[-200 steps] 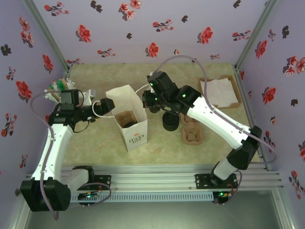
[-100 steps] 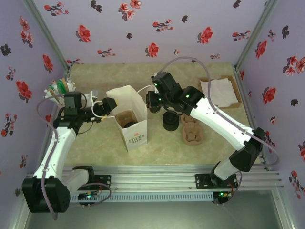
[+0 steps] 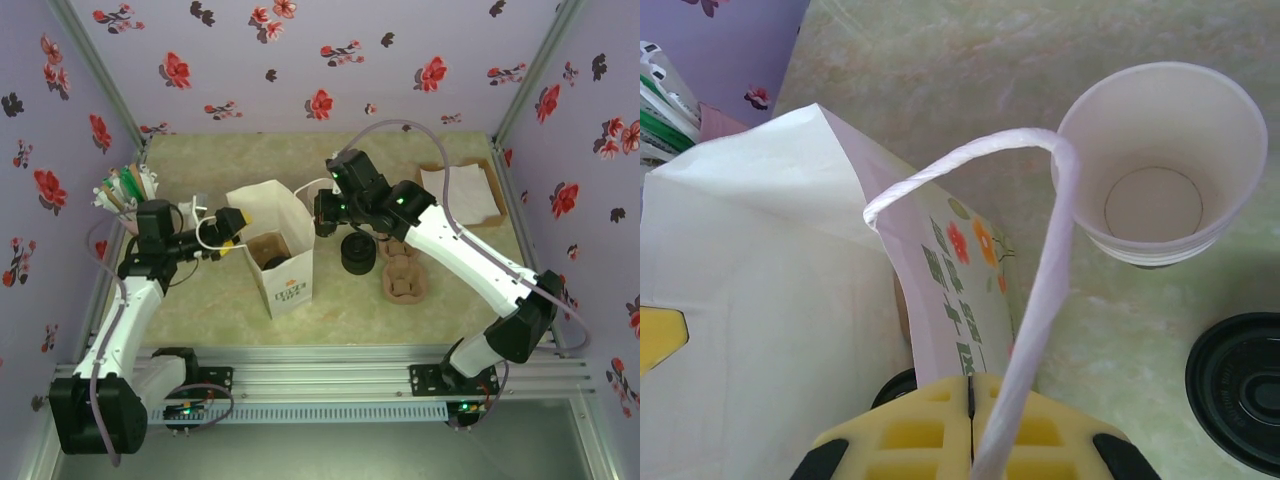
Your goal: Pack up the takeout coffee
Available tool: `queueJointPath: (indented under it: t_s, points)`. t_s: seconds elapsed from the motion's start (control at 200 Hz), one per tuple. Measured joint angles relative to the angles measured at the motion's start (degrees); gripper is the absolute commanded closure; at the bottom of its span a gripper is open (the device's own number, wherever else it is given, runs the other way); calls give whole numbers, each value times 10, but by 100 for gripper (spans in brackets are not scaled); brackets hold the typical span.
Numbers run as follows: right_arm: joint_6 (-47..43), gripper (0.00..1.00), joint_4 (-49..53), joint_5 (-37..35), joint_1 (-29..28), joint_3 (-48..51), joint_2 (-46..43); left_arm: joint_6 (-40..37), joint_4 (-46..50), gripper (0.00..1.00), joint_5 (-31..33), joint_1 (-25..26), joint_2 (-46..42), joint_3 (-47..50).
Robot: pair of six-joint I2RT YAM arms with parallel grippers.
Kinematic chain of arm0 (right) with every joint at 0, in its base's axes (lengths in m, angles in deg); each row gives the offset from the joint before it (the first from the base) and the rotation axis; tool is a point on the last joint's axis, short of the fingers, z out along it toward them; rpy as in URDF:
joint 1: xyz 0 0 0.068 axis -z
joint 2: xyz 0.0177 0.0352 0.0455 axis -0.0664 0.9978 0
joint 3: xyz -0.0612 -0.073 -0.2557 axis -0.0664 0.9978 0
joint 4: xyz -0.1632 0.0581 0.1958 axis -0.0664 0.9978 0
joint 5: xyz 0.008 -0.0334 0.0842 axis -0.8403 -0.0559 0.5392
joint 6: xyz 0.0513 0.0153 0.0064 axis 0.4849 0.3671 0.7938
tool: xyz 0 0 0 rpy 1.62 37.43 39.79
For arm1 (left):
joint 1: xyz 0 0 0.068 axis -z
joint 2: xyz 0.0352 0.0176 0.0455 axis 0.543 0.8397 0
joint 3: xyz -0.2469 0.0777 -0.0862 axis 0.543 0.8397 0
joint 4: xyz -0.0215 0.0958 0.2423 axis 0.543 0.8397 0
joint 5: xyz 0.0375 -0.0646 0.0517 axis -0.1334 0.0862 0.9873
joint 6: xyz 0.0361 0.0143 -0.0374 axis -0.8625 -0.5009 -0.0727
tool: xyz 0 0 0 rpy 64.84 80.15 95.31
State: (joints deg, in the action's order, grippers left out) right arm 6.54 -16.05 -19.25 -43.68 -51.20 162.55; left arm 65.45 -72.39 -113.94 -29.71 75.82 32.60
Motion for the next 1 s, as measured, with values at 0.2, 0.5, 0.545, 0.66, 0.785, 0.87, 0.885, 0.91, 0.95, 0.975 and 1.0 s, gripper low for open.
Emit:
queueJointPath:
  t_s: [0.2, 0.5, 0.545, 0.66, 0.785, 0.87, 0.885, 0.91, 0.95, 0.975, 1.0]
  points:
    - [0, 100, 0, 5, 0, 0, 0, 26, -66, 1, -14, 10, 0, 31]
    - [0, 78, 0, 10, 3, 0, 0, 20, -94, 1, 2, 25, -43, 59]
    - [1, 65, 1, 11, 4, -1, 0, 12, -87, 1, 9, 27, -50, 59]
    - [-2, 60, 11, 9, 3, -8, 1, -8, -71, 1, 30, 29, -57, 59]
    - [-7, 46, 27, -5, -1, -15, 0, -25, -50, 1, 52, 29, -63, 59]
    - [-18, 41, 42, -14, -5, -15, -6, -34, -45, 1, 66, 31, -68, 58]
    - [-18, 40, 45, -16, -6, -15, -7, -35, -45, 1, 68, 32, -69, 58]
    - [-21, 39, 50, -21, -9, -15, -11, -37, -43, 1, 71, 33, -70, 57]
    - [-24, 37, 57, -29, -12, -15, -17, -40, -43, 1, 77, 36, -72, 57]
    - [-27, 36, 63, -34, -15, -15, -23, -42, -42, 1, 80, 37, -72, 56]
    - [-28, 35, 67, -39, -19, -15, -28, -42, -42, 1, 82, 38, -73, 56]
